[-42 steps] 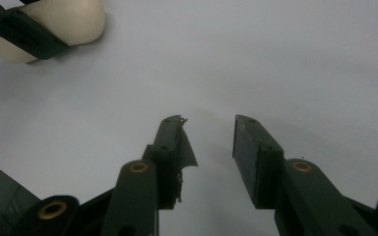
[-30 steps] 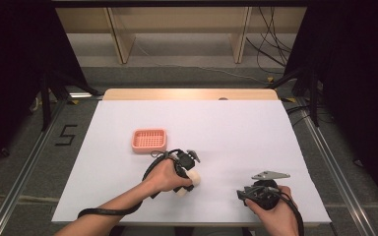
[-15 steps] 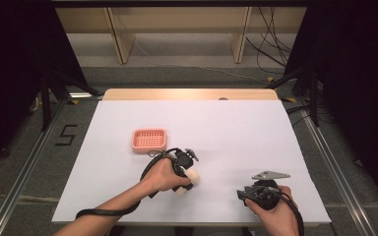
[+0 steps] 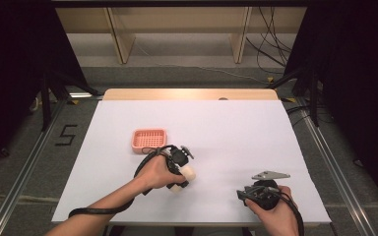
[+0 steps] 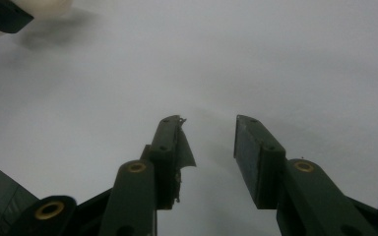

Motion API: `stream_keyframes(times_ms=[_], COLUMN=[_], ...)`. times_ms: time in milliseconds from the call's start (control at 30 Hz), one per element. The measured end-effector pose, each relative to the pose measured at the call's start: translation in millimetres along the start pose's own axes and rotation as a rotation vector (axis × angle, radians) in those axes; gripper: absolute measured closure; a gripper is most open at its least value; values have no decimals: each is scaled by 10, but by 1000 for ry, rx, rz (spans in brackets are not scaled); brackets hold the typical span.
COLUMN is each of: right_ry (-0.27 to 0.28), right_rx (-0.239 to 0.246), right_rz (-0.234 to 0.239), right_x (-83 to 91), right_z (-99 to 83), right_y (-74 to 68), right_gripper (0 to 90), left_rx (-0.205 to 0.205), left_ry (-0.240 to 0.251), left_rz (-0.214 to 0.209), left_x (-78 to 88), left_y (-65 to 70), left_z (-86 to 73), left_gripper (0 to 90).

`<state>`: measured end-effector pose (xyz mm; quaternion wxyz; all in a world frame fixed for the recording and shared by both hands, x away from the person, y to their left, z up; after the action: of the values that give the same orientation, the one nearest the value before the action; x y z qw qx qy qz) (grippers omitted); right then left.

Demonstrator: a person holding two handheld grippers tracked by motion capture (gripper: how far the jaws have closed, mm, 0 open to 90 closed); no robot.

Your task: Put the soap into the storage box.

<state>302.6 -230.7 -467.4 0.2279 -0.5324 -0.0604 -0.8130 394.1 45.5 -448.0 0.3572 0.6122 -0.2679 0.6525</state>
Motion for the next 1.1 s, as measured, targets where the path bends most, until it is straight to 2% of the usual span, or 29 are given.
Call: stream_keyframes(times_ms=[300, 467, 533, 567, 900, 1100], right_ry=[3, 4, 0, 5, 7, 6], right_rx=[-9, -11, -25, -19, -16, -17], right_rz=[2, 5, 34, 22, 22, 21], right_x=[-2, -3, 0, -5, -5, -7], right_z=[2, 4, 4, 6, 5, 6], right_y=[-7, -11, -28, -19, -18, -20], right_gripper=[629, 628, 628, 627, 625, 625], left_rx=[-40, -69, -69, -69, -78, -59], left_ry=[-20, -35, -33, -37, -29, -18], left_rz=[27, 55, 58, 58, 63, 68], left_x=[60, 81, 91, 98, 150, 197], left_y=[-83, -131, -147, -150, -229, -294], left_z=[-74, -118, -128, -133, -168, -193], left_gripper=[493, 493, 493, 493, 493, 493])
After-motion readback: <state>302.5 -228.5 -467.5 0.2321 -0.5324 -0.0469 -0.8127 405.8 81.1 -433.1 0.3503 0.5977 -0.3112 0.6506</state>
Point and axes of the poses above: each handheld gripper's, and its own axes: x roughly backward along the jaws, z roughly out of its top, y roughly to its right, the point moved 1 cm from there along -x, roughly forward along the jaws, and after that the axes turned 11 degrees about -y, right-handed, at the moved point
